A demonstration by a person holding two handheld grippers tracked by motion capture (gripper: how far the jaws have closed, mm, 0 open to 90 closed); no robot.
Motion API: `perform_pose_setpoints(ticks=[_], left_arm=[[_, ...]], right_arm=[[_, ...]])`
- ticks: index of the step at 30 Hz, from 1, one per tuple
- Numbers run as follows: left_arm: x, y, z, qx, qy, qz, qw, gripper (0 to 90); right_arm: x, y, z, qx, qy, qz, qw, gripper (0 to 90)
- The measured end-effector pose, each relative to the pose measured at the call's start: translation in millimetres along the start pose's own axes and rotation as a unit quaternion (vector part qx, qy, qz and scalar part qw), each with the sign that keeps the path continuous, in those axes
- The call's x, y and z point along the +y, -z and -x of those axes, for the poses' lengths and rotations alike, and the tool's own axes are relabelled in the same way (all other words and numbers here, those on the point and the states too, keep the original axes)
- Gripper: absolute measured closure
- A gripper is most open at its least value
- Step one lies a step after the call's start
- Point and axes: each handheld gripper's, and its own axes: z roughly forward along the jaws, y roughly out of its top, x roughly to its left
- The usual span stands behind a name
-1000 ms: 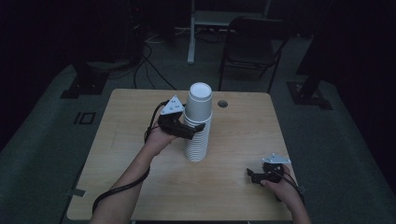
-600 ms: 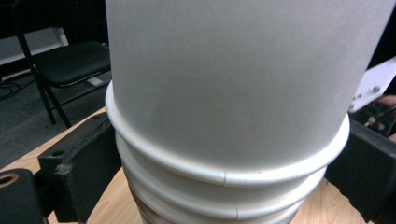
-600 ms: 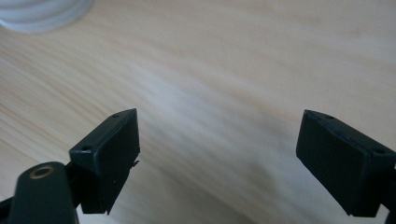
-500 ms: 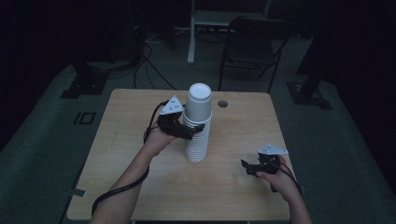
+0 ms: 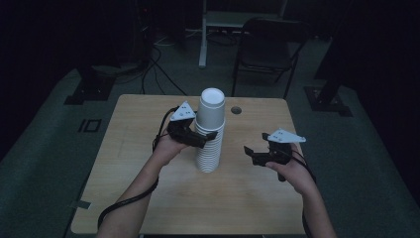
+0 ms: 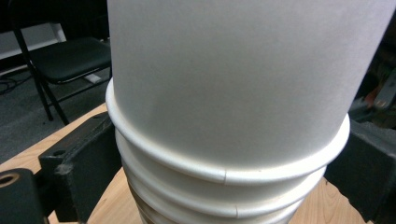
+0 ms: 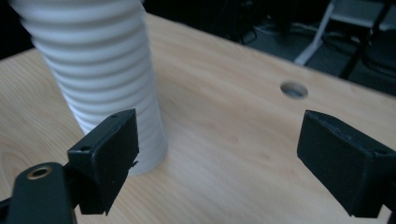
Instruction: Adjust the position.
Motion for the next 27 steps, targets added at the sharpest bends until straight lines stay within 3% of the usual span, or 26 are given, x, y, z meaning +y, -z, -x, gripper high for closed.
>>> perform_pose_setpoints(ticks=[8, 17, 27], left_arm=[[0.2, 0.4, 0.4, -0.001, 0.000, -0.002, 1.0000, 5.1], [0.2, 0.6, 0.7, -0.001, 0.000, -0.002, 1.0000, 5.1], [0.4, 1.2, 1.0, -0.001, -0.001, -0.005, 1.0000, 5.1]], right_arm=[[40.0, 2.8, -10.8, 0.028, 0.006, 0.044, 0.9986, 12.0], [75.4, 4.0, -22.2, 0.046, 0.024, 0.074, 0.9960, 12.0], [98.8, -18.0, -44.6, 0.086, 0.050, 0.084, 0.9915, 11.8]])
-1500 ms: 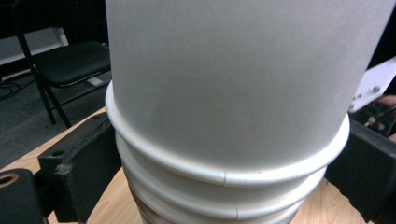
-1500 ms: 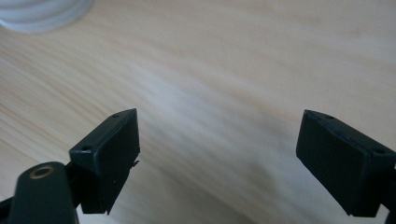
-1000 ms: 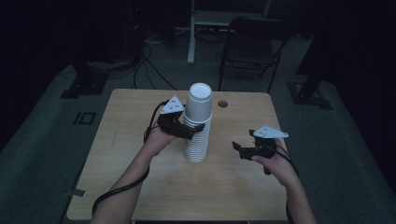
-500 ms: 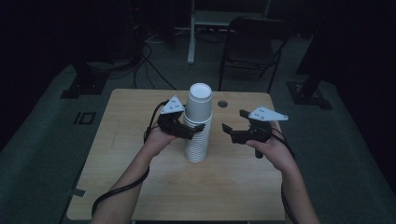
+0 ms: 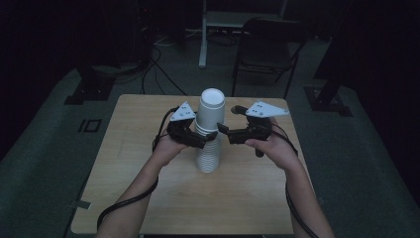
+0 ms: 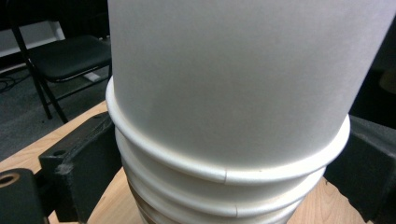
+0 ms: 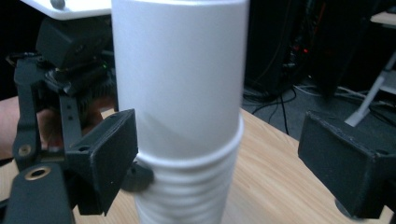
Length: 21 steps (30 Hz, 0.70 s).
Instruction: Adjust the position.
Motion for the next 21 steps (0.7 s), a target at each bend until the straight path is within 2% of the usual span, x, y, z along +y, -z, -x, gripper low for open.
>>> perform_pose_setpoints(ticks=[4, 6, 7, 12, 18, 21], left_arm=[[0.1, -0.4, -0.2, 0.000, 0.001, 0.001, 1.0000, 5.2], [-0.2, -0.6, -0.1, -0.001, 0.002, 0.002, 1.0000, 5.2], [-0.4, -0.8, -0.3, -0.001, 0.002, 0.003, 1.0000, 5.1], [-0.7, -0.8, -0.6, -0.001, 0.002, 0.004, 1.0000, 5.2], [-0.7, -0.9, -0.7, -0.003, 0.003, 0.005, 1.0000, 5.2], [-0.8, -0.9, -0.4, -0.003, 0.002, 0.005, 1.0000, 5.2]], right_arm=[[3.6, -11.7, -4.6, 0.011, 0.012, 0.000, 0.9999, 11.6], [4.3, -13.8, -5.6, 0.014, 0.011, -0.001, 0.9998, 11.6], [6.3, -18.6, -7.7, 0.018, 0.002, 0.006, 0.9998, 11.6], [11.4, -27.4, -10.1, 0.027, -0.001, 0.016, 0.9995, 11.6], [20.6, -29.6, -11.7, 0.029, 0.010, 0.027, 0.9992, 13.4], [23.6, -28.8, -11.5, 0.031, 0.006, 0.032, 0.9990, 14.0]])
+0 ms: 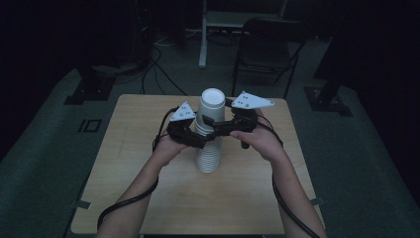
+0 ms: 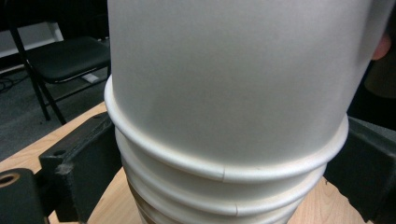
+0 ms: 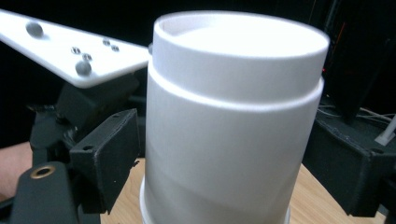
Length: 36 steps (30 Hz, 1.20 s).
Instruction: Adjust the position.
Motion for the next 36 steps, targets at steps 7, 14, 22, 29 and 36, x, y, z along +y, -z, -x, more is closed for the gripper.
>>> perform_pose_setpoints(ticks=[7, 14, 22, 29, 36], left_arm=[[0.1, 0.0, -0.8, -0.001, 0.001, -0.002, 1.0000, 5.2], [0.1, -0.2, -1.5, -0.001, 0.002, -0.002, 1.0000, 5.2], [0.3, -0.5, -1.2, -0.002, 0.003, -0.002, 1.0000, 5.2], [0.0, 0.2, -0.8, -0.001, 0.001, -0.002, 1.0000, 5.2], [-0.2, 0.1, -1.0, -0.001, 0.001, -0.002, 1.0000, 5.2]], right_arm=[[1.5, -3.0, 0.7, -0.004, -0.001, -0.012, 0.9999, 16.4], [4.7, -3.7, 1.6, -0.005, -0.014, -0.019, 0.9997, 17.5], [9.3, -4.8, -2.1, -0.022, -0.020, -0.018, 0.9994, 18.3], [11.5, -4.2, -3.6, -0.021, -0.003, -0.020, 0.9996, 18.6], [12.9, -4.4, -2.3, -0.019, -0.004, -0.020, 0.9996, 18.8]])
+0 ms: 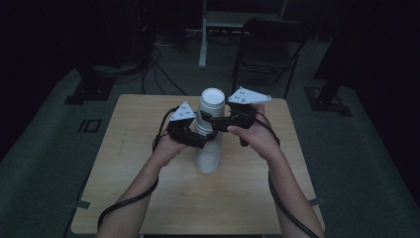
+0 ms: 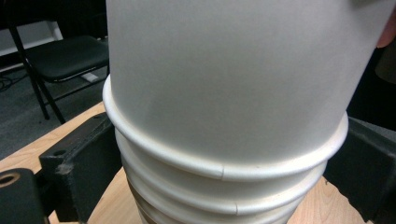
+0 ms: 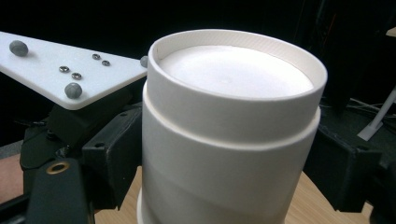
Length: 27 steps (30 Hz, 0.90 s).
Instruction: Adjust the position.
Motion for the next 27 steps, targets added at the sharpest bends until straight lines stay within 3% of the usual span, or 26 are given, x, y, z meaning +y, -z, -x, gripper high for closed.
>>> perform_pose_setpoints(ticks=[11, 16, 19, 27], left_arm=[[0.4, -0.4, 0.2, -0.002, 0.000, -0.001, 1.0000, 5.2], [0.9, -0.5, 0.5, -0.002, 0.001, -0.002, 1.0000, 5.2], [0.6, -0.2, 0.6, -0.002, 0.001, -0.002, 1.0000, 5.2], [3.4, 1.5, -0.1, -0.003, -0.002, -0.015, 0.9999, 4.5]], right_arm=[[4.7, 0.9, 1.0, 0.001, 0.000, 0.008, 1.0000, 20.0], [21.8, 10.8, 0.3, -0.002, -0.006, 0.034, 0.9994, 20.1], [30.1, 13.5, -0.7, -0.007, 0.011, 0.029, 0.9995, 20.0], [37.4, 16.9, 1.0, -0.006, 0.007, 0.030, 0.9995, 20.0]])
